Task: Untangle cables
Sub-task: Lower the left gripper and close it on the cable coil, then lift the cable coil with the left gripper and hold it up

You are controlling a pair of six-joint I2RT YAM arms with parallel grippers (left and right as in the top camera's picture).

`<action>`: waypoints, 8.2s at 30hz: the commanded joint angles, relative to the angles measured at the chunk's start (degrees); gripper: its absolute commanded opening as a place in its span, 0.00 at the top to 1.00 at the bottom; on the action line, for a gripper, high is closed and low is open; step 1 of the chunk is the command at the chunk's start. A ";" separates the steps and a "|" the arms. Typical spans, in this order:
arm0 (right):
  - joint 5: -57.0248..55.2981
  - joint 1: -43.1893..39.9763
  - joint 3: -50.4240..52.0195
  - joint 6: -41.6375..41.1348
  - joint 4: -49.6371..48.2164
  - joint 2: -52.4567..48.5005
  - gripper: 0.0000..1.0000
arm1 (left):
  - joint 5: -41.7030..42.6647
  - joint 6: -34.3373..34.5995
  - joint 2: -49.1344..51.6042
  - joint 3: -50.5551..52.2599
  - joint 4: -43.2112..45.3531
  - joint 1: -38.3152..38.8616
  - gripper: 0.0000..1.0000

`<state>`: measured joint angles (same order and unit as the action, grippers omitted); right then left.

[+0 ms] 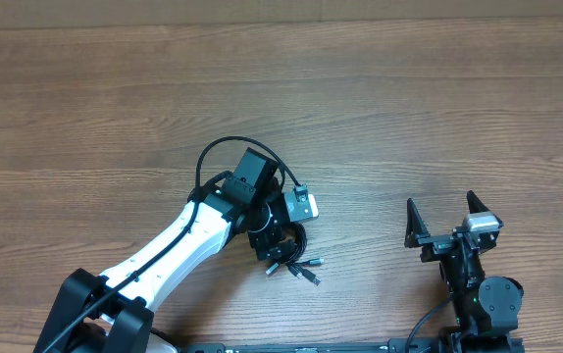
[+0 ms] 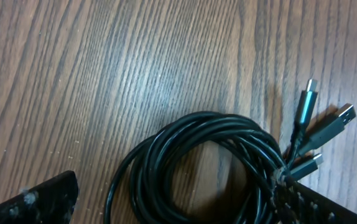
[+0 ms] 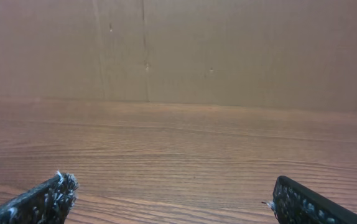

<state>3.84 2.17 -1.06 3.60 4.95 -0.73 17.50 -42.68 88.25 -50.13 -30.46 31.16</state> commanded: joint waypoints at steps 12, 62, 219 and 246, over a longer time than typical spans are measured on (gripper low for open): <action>-0.33 -0.33 0.59 -0.35 -0.35 0.55 0.00 | -1.95 -2.49 3.17 -1.01 -0.83 0.00 0.00; -0.33 -0.33 0.59 -0.35 -0.35 0.55 0.00 | 0.09 1.14 8.44 -1.95 6.51 0.00 0.05; -0.33 -0.33 0.59 -0.35 -0.35 0.55 0.00 | -16.46 69.72 -12.24 -12.28 -15.21 0.00 0.96; -0.33 -0.33 0.59 -0.35 -0.35 0.55 0.00 | -13.51 85.15 -12.22 -12.28 -15.34 2.54 0.96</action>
<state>3.84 2.17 -1.06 3.60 4.91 -0.73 3.46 38.26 77.25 -61.23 -45.89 32.03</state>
